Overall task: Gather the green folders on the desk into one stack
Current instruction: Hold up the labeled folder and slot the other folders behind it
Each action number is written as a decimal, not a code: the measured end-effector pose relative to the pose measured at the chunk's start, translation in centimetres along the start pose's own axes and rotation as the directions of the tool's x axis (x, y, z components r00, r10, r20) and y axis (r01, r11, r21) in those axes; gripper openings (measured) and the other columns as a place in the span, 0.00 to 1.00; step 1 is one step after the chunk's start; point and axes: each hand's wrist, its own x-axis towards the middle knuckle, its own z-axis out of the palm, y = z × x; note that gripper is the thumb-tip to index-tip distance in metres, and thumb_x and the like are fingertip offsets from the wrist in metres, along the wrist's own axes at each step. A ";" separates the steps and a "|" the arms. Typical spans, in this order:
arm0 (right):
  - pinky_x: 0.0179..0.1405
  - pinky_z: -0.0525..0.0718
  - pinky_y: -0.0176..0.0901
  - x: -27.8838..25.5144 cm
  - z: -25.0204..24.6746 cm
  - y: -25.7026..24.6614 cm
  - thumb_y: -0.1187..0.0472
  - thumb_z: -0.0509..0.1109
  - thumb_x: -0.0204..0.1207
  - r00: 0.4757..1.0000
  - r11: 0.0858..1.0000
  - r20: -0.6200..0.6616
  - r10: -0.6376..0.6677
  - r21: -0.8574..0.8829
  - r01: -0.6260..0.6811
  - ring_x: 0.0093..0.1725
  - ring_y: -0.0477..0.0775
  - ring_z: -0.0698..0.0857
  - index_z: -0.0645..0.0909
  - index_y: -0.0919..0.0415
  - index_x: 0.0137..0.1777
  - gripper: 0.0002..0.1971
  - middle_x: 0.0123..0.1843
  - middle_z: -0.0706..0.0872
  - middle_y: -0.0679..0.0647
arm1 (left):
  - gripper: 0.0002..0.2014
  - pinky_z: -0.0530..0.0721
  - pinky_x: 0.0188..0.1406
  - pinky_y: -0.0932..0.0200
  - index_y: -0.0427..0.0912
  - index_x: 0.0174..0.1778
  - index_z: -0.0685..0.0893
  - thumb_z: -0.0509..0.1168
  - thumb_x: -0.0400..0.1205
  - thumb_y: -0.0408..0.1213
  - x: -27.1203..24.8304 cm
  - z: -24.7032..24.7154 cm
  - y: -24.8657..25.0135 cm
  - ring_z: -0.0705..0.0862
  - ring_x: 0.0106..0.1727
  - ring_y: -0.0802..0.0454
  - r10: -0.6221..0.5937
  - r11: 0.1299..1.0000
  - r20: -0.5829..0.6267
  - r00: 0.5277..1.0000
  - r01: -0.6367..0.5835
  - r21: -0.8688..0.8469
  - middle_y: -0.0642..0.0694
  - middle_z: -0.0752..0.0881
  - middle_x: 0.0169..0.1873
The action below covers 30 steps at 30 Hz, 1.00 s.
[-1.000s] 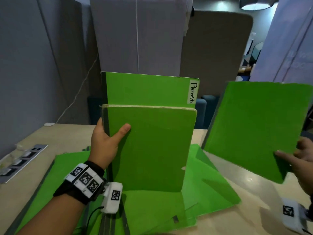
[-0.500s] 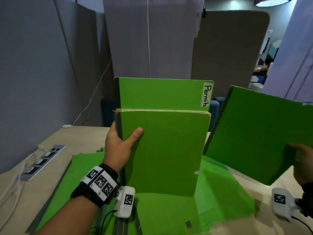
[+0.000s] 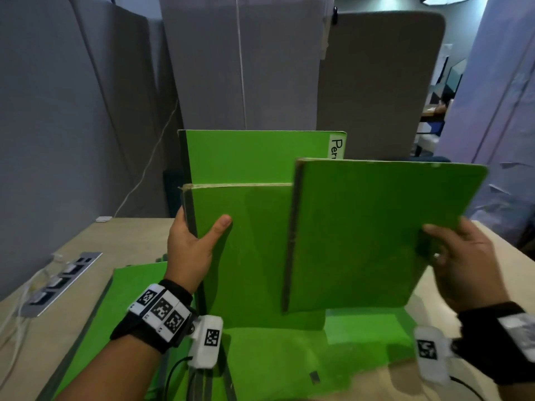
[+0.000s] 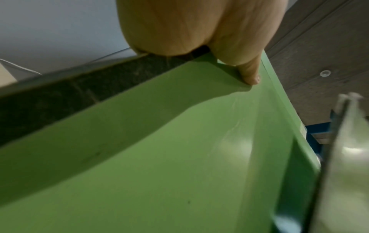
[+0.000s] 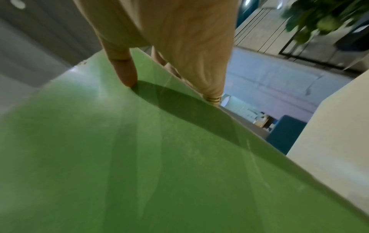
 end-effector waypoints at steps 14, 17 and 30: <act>0.52 0.93 0.50 -5.4 9.5 7.3 0.71 0.67 0.85 0.973 0.983 0.150 0.176 0.024 -0.182 0.58 0.53 0.93 0.82 0.53 0.71 0.18 0.63 0.93 0.55 | 0.44 0.72 0.80 0.34 0.48 0.82 0.71 0.53 0.79 0.76 -1.5 -0.3 -0.4 0.76 0.79 0.40 -0.087 0.996 0.045 0.995 0.088 -0.029 0.39 0.78 0.78; 0.49 0.94 0.52 -4.8 9.6 7.5 0.70 0.75 0.78 0.949 0.969 0.198 0.244 -0.014 -0.246 0.56 0.54 0.94 0.77 0.53 0.75 0.27 0.64 0.91 0.54 | 0.26 0.83 0.68 0.36 0.61 0.71 0.76 0.67 0.77 0.62 -1.3 -0.5 -0.4 0.86 0.66 0.48 -0.054 0.999 0.110 0.992 0.053 0.013 0.48 0.87 0.63; 0.45 0.92 0.43 -3.0 10.9 3.4 0.67 0.79 0.70 0.930 0.989 0.342 0.136 0.007 -0.148 0.54 0.49 0.94 0.80 0.55 0.66 0.24 0.58 0.94 0.50 | 0.13 0.88 0.42 0.67 0.53 0.56 0.83 0.73 0.77 0.39 -0.5 0.2 0.7 0.91 0.48 0.64 0.120 0.983 -0.014 0.993 -0.121 -0.141 0.60 0.93 0.45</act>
